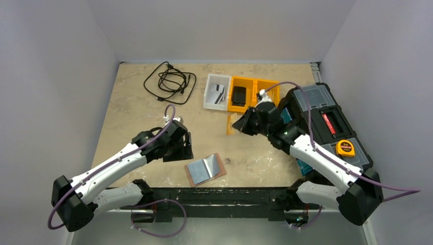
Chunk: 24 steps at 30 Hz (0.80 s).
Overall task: Take the credit cards out of the card holder
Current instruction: Place the credit card in the storage box.
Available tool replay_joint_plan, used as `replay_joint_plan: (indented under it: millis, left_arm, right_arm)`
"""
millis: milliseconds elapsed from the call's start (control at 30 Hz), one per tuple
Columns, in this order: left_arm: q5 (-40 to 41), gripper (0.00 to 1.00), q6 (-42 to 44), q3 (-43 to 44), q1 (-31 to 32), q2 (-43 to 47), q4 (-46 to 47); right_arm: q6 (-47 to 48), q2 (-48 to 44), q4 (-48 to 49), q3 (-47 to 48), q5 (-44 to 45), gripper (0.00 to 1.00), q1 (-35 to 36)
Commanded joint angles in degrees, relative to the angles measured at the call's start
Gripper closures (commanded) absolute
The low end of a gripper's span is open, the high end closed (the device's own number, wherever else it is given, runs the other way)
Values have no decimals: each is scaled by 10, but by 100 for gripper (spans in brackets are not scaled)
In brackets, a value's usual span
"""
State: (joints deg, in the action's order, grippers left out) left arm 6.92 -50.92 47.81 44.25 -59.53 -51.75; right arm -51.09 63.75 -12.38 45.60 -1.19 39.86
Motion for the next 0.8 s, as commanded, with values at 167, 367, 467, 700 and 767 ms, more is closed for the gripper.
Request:
replay_joint_plan:
  millis: [167, 367, 467, 700, 767]
  left_arm:
    - [7, 31, 29, 36, -5, 37, -34]
    - [-1, 31, 36, 40, -5, 49, -36]
    - [-4, 31, 37, 42, -5, 58, -41]
    - [-4, 31, 36, 44, -5, 75, -51]
    - [-5, 31, 34, 46, -5, 79, -54]
  right_arm:
    - [179, 101, -179, 231, 179, 100, -141]
    - [247, 215, -217, 347, 297, 100, -181]
    - [278, 258, -206, 373, 336, 100, -198]
    - [326, 374, -191, 445, 384, 100, -210]
    - [333, 410, -193, 468, 391, 100, -211]
